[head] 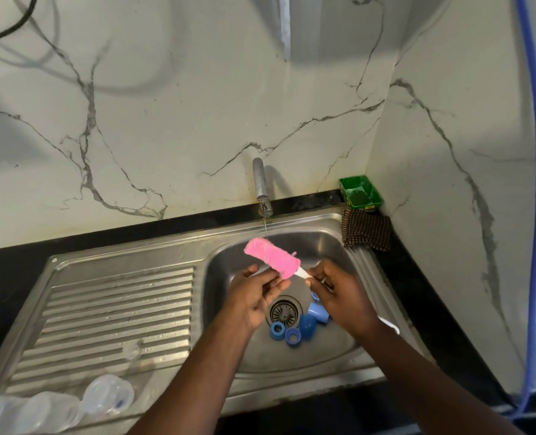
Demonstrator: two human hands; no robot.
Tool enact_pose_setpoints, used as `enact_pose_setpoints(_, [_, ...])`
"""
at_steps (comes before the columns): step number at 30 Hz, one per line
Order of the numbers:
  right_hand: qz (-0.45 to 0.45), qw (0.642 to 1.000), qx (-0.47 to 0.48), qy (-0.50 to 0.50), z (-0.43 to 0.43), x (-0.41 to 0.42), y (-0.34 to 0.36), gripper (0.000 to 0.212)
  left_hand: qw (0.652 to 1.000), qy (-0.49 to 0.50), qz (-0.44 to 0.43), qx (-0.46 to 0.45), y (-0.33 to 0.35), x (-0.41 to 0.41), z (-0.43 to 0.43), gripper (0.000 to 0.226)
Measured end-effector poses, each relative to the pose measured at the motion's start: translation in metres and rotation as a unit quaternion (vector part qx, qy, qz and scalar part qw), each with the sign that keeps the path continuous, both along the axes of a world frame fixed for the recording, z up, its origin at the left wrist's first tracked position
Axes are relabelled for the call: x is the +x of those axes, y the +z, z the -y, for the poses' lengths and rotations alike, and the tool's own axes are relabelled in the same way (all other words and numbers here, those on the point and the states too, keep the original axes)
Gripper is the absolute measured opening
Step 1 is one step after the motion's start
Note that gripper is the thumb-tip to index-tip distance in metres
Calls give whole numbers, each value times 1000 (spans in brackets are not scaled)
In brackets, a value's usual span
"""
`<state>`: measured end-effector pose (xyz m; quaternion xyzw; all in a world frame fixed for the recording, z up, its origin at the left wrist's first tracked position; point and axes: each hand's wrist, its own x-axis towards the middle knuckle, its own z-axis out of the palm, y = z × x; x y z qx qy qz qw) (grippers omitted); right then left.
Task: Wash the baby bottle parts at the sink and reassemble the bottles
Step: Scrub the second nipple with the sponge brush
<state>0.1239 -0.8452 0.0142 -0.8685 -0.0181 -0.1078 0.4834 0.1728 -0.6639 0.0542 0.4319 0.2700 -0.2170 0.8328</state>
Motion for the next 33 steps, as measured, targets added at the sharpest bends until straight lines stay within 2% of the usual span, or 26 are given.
enact_pose_setpoints(5, [-15, 997, 76, 2, 15, -4, -5, 7, 998, 35, 14, -41, 7, 5, -13, 66])
enact_pose_setpoints(12, [-55, 982, 177, 31, -1, 4, 8, 20, 992, -33, 104, 58, 7, -9, 9, 58])
enact_pose_setpoints(16, [-71, 979, 190, 31, 10, -1, 4, 18, 989, 9, 128, 67, 11, 1, -5, 60])
enact_pose_setpoints(18, [-84, 975, 200, 50, 13, -5, 5, 17, 984, 9, 145, 100, 13, 5, -11, 60])
enact_pose_setpoints(23, [-64, 982, 171, 42, 4, 7, 11, 19, 946, -117, 209, 217, 9, -9, 2, 62])
enact_pose_setpoints(25, [-77, 982, 170, 39, 6, 4, 12, 16, 940, -124, 220, 230, 7, -10, 2, 62])
enact_pose_setpoints(29, [-85, 979, 183, 34, 21, -11, 7, 12, 962, -83, 199, 167, 5, -1, -12, 44])
enact_pose_setpoints(31, [-86, 980, 174, 31, 24, -13, 5, 8, 977, -68, 173, 108, 6, -1, -15, 27])
enact_pose_setpoints(33, [-89, 978, 186, 20, 22, -12, 5, 5, 990, -41, 130, 36, 4, -1, -14, 18])
